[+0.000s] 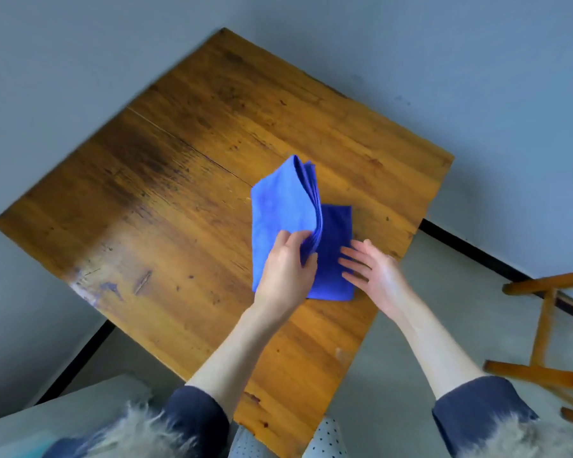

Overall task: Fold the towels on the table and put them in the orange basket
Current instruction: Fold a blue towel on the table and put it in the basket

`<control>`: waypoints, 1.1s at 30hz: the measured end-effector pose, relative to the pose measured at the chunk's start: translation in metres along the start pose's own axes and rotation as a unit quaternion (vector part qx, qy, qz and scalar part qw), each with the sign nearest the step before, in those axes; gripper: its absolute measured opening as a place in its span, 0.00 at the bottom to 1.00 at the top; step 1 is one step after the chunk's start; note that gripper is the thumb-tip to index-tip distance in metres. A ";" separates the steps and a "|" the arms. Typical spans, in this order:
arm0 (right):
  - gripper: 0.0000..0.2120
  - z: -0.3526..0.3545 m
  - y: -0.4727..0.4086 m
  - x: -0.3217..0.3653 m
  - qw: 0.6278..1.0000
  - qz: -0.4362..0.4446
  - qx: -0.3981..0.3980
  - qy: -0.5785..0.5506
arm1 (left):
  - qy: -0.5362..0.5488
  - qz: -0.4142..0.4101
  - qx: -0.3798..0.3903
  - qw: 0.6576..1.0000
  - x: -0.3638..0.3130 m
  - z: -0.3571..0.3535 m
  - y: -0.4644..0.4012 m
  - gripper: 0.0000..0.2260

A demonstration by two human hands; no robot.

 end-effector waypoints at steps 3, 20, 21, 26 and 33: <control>0.19 0.003 -0.008 0.009 0.998 -0.002 0.000 0.062 | -0.086 0.009 0.128 0.988 0.007 -0.048 0.012 0.18; 0.04 -0.002 -0.058 0.019 0.989 0.017 -0.052 0.138 | -0.139 -0.090 0.097 0.981 -0.013 -0.072 0.026 0.14; 0.04 0.001 -0.059 0.019 0.990 0.022 -0.045 0.134 | -0.146 -0.097 0.102 0.979 -0.014 -0.075 0.026 0.14; 0.05 0.006 -0.064 0.018 0.990 0.019 -0.027 0.138 | -0.158 -0.125 0.128 0.971 -0.010 -0.088 0.030 0.14; 0.10 0.011 -0.064 0.019 0.964 0.078 -0.102 0.231 | -0.172 -0.220 0.200 0.939 -0.004 -0.095 0.031 0.16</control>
Point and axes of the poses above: each hand's wrist, its own y-axis away from the middle knuckle, its own z-axis out of the back of the hand, x = y × z, the point moved 4 cm from there along -y, towards the middle knuckle, and after that the axes turned 4 degrees about -y, right-handed, at the moved point
